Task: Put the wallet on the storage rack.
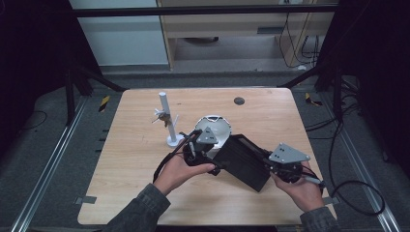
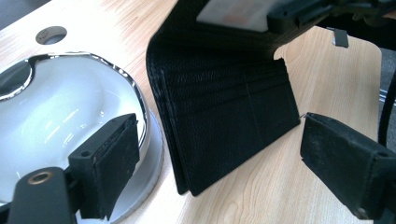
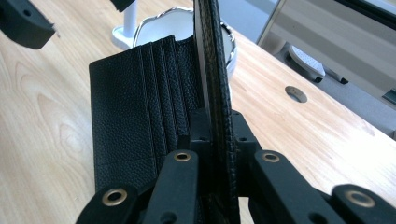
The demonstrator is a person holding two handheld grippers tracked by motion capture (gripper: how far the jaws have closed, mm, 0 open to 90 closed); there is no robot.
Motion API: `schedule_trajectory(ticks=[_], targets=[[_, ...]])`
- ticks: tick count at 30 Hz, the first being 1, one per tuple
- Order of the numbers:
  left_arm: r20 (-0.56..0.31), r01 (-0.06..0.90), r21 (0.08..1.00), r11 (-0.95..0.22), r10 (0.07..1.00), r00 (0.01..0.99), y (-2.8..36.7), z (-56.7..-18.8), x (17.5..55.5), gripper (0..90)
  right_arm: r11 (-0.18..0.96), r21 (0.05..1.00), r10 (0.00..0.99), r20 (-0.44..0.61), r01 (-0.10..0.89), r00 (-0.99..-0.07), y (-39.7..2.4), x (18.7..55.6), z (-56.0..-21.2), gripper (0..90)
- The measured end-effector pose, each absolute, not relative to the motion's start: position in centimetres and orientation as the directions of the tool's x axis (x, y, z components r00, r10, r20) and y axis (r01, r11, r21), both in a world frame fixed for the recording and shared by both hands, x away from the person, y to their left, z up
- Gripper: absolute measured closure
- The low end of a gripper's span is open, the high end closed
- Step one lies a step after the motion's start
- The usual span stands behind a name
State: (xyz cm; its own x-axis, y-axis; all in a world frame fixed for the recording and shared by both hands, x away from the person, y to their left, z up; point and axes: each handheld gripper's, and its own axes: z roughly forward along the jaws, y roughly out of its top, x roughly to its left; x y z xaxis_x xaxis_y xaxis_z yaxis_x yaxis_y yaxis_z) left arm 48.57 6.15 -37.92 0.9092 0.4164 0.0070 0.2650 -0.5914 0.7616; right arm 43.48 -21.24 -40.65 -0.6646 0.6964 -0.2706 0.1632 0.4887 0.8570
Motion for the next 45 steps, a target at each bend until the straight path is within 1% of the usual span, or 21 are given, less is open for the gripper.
schedule_trajectory(ticks=[9,14,22,25,26,28,29,30,31,32,35,37,39,45], targets=[[0.006,0.253,0.766,-0.591,0.4,0.917,4.9,-37.4,49.5,11.6,0.438,0.889,0.708,-0.249,0.135,-0.66,-22.7,43.8,-39.5,84.0],[0.017,0.257,0.764,-0.591,0.417,0.909,4.1,-37.2,50.5,12.0,0.421,0.898,0.709,-0.242,0.124,-0.662,-23.0,43.7,-39.2,83.9],[-0.004,0.263,0.745,-0.613,0.391,0.92,3.1,-37.7,52.1,14.7,0.374,0.921,0.711,-0.213,0.104,-0.67,-23.6,43.5,-38.7,83.9],[-0.031,0.274,0.739,-0.616,0.375,0.927,2.7,-37.9,52.5,17.3,0.366,0.926,0.709,-0.211,0.096,-0.673,-23.6,43.5,-38.4,83.9],[-0.043,0.28,0.737,-0.615,0.371,0.928,2.6,-37.9,52.6,18.9,0.363,0.927,0.71,-0.211,0.093,-0.672,-23.7,43.5,-38.4,83.9],[-0.048,0.279,0.739,-0.614,0.365,0.93,2.5,-37.8,52.8,27.1,0.36,0.928,0.71,-0.21,0.09,-0.672,-23.7,43.5,-38.3,83.9],[-0.056,0.283,0.742,-0.608,0.363,0.93,2.5,-37.7,52.8,35.4,0.358,0.929,0.709,-0.209,0.089,-0.673,-23.7,43.5,-38.2,83.9],[-0.052,0.278,0.738,-0.614,0.36,0.932,2.5,-37.6,52.9,38.9,0.359,0.929,0.709,-0.208,0.09,-0.674,-23.8,43.5,-38.3,83.8],[-0.043,0.271,0.741,-0.615,0.359,0.932,2.6,-37.4,52.8,46.4,0.361,0.928,0.708,-0.211,0.089,-0.674,-23.8,43.5,-38.3,83.8],[-0.04,0.27,0.738,-0.618,0.36,0.932,2.7,-37.3,52.8,55.9,0.367,0.926,0.705,-0.212,0.093,-0.677,-23.8,43.5,-38.4,83.8],[-0.054,0.285,0.725,-0.627,0.361,0.931,3.0,-36.6,52.7,70.1,0.371,0.924,0.701,-0.214,0.092,-0.68,-23.9,43.4,-38.8,83.7],[-0.06,0.286,0.725,-0.626,0.357,0.932,3.1,-36.2,52.6,76.2,0.382,0.919,0.699,-0.221,0.093,-0.68,-23.9,43.3,-39.0,83.7],[-0.067,0.294,0.719,-0.63,0.358,0.931,3.1,-35.8,52.5,79.0,0.398,0.913,0.696,-0.235,0.093,-0.679,-23.8,43.3,-39.2,83.7],[-0.05,0.285,0.706,-0.648,0.357,0.933,3.0,-34.7,52.1,80.5,0.395,0.914,0.696,-0.23,0.095,-0.68,-23.8,43.2,-39.3,83.6]])
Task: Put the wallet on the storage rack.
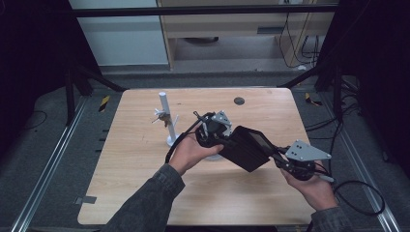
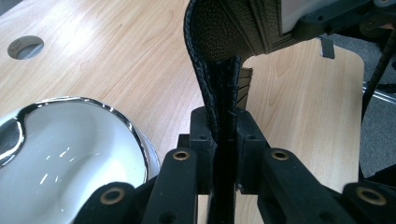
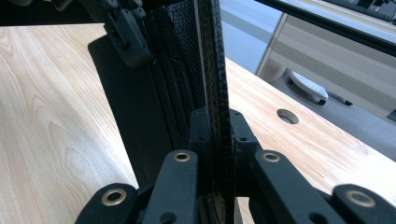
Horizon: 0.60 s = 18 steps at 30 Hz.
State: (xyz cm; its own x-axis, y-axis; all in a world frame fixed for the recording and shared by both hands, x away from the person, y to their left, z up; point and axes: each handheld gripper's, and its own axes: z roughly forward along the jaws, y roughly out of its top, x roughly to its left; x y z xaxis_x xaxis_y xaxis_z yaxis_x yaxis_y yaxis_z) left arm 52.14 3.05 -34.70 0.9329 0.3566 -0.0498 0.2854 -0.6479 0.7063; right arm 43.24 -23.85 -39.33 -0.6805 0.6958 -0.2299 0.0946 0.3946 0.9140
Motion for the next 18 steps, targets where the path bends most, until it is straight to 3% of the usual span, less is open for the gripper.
schedule_trajectory(ticks=[4,7,12,18], targets=[[-0.054,0.284,0.714,-0.64,0.354,0.934,3.1,-33.5,51.9,81.1,0.391,0.915,0.698,-0.222,0.102,-0.68,-23.9,43.2,-39.5,78.8],[-0.017,0.271,0.705,-0.656,0.367,0.93,3.1,-32.5,51.8,81.3,0.375,0.918,0.706,-0.194,0.127,-0.681,-23.9,43.1,-40.0,65.9],[-0.005,0.276,0.708,-0.65,0.386,0.922,3.2,-31.2,51.9,81.4,0.366,0.906,0.718,-0.131,0.212,-0.684,-23.2,42.7,-41.7,33.4],[0.018,0.279,0.702,-0.655,0.408,0.913,3.9,-29.3,51.9,81.2,0.323,0.905,0.757,-0.072,0.276,-0.65,-23.2,42.4,-44.7,18.0]])
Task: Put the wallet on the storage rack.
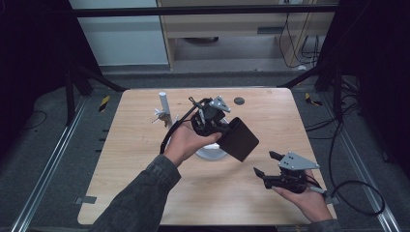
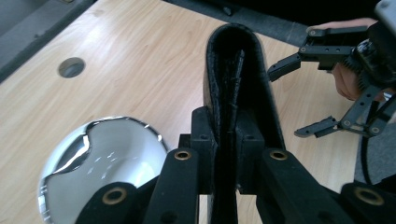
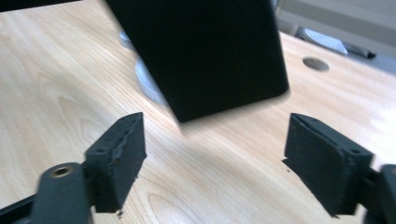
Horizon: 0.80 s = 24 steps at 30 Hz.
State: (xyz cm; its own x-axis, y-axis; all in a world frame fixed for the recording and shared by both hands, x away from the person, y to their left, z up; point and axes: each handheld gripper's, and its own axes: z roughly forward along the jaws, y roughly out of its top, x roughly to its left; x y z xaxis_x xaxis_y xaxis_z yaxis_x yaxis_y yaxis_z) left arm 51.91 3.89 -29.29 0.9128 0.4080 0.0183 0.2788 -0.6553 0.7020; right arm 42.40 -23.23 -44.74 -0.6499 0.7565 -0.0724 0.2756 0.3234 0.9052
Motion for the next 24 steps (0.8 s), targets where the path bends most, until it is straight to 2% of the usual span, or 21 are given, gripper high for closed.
schedule_trajectory(ticks=[4,7,9,24], targets=[[0.024,0.289,0.7,-0.653,0.426,0.904,4.6,-28.1,52.0,81.2,0.259,0.892,0.813,0.006,0.371,-0.582,-24.0,43.0,-46.3,12.5],[0.026,0.296,0.71,-0.639,0.444,0.896,5.4,-27.0,52.1,81.1,0.241,0.847,0.866,0.032,0.474,-0.499,-24.6,43.8,-47.9,9.4],[0.033,0.301,0.709,-0.637,0.456,0.889,5.8,-26.5,52.2,81.1,0.231,0.821,0.878,0.056,0.522,-0.476,-24.8,44.1,-48.4,7.7],[0.066,0.307,0.737,-0.602,0.516,0.854,8.0,-23.1,52.4,81.1,0.221,0.756,0.917,0.053,0.616,-0.395,-25.7,45.1,-50.5,7.1]])
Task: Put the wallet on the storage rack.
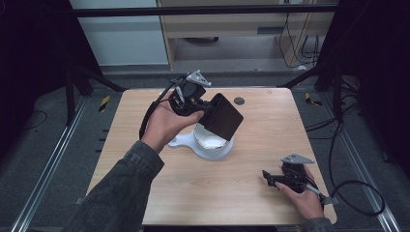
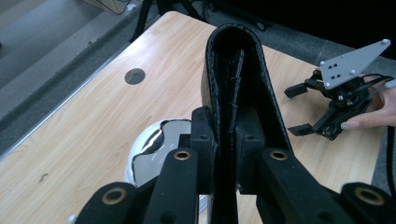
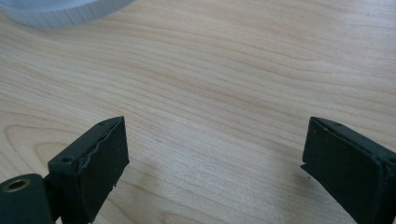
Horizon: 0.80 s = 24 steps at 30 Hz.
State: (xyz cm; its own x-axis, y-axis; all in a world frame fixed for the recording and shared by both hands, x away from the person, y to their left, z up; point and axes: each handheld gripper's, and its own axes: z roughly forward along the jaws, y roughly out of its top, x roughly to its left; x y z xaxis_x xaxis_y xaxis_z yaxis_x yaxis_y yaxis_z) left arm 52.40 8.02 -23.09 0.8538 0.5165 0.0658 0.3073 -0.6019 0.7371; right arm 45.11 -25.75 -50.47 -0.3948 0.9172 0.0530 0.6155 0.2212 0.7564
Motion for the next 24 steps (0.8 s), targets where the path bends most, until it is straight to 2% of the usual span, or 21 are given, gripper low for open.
schedule_trajectory(ticks=[8,12,24], targets=[[0.06,0.321,0.749,-0.58,0.542,0.838,8.9,-22.7,52.8,81.1,0.233,0.732,0.924,0.039,0.64,-0.381,-25.8,45.4,-51.0,6.2],[0.059,0.326,0.748,-0.578,0.548,0.834,9.1,-22.8,52.9,81.2,0.264,0.733,0.922,-0.002,0.627,-0.386,-25.5,45.4,-51.3,4.9],[0.071,0.336,0.74,-0.582,0.565,0.822,10.1,-22.7,53.0,81.1,0.266,0.729,0.923,-0.005,0.63,-0.384,-25.4,45.5,-51.3,3.2]])
